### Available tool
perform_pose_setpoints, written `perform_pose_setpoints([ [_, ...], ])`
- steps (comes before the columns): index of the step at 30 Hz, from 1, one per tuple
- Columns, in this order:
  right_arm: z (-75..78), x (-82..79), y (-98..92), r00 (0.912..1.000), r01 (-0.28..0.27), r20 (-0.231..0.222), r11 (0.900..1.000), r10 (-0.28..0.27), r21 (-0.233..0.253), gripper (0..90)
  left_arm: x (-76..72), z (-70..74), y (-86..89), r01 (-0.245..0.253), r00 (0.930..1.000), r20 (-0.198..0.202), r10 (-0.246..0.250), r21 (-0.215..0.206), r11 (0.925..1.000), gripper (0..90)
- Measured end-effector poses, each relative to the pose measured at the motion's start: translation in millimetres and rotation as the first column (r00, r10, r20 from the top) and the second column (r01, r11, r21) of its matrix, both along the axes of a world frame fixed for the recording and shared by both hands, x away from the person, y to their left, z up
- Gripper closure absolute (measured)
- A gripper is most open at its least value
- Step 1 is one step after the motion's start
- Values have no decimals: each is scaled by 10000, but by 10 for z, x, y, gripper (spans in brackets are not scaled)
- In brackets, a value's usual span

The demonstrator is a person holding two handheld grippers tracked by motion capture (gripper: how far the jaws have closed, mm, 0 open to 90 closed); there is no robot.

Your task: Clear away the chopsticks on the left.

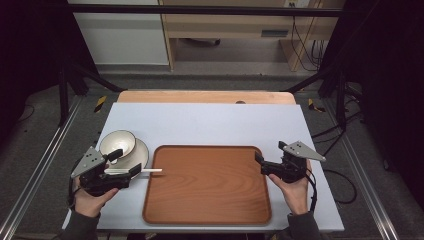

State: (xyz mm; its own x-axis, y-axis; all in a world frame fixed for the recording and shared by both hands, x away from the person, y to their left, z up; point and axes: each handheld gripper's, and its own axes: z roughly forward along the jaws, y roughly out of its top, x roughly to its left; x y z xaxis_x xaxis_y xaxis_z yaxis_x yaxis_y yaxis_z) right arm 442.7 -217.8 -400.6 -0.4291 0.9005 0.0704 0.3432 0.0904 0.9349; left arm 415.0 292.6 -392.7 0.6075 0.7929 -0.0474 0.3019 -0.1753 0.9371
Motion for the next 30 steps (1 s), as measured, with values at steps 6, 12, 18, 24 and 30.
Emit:
perform_pose_setpoints([
  [6, -20, -6, 27, 10000, 24, -53, 10000, -24, -15, 88, -43, 9, 85, 111, 9999, 59, -112, 51, 9999, 153],
  [12, -19, -20, 73, 10000, -24, -91, 9999, 23, -133, 89, -128, -27, 234, 452, 9989, -118, -448, 327, 9984, 161],
  [18, -25, -24, 61, 9999, -4, -139, 10000, 3, -95, 91, -218, -58, 383, 933, 9952, -350, -915, 529, 9942, 203],
  [24, -18, -33, 68, 9999, -35, -121, 9999, 34, -122, 92, -247, -178, 451, 1174, 9898, -960, -1055, 1286, 9847, 245],
  [30, -16, -36, 102, 9998, -142, -148, 9998, 140, -119, 92, -174, -330, 483, 1223, 9833, -1559, -938, 1846, 9752, 279],
])
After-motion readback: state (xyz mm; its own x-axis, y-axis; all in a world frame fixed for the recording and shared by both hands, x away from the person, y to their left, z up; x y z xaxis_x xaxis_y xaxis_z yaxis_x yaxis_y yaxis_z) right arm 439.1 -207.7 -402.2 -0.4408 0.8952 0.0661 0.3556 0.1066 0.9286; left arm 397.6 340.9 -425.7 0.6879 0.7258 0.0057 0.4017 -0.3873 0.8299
